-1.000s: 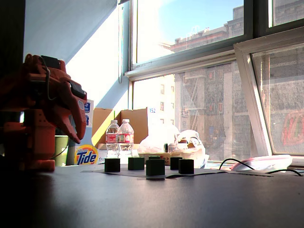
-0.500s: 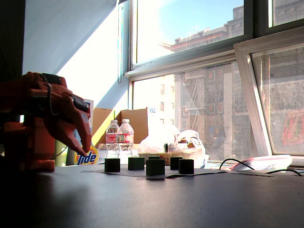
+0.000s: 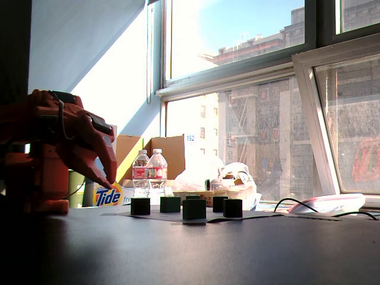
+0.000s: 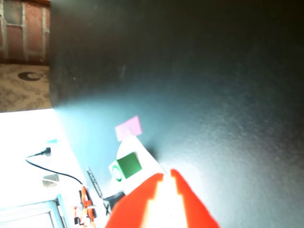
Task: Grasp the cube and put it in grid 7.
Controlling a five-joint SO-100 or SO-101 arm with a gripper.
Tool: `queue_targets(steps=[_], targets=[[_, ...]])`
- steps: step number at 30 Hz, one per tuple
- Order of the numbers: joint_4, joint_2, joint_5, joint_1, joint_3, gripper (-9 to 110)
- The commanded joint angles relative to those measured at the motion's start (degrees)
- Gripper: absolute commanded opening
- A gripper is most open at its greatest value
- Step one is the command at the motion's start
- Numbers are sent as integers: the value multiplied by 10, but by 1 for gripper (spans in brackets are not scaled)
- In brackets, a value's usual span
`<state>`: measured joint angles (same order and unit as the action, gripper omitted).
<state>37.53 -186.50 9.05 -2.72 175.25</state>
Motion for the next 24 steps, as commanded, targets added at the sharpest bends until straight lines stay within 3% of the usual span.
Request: queue_targets(steps=[1,24], targets=[[22,-12,-4,-7,41,0],[69,-27,-3,6,41,0]])
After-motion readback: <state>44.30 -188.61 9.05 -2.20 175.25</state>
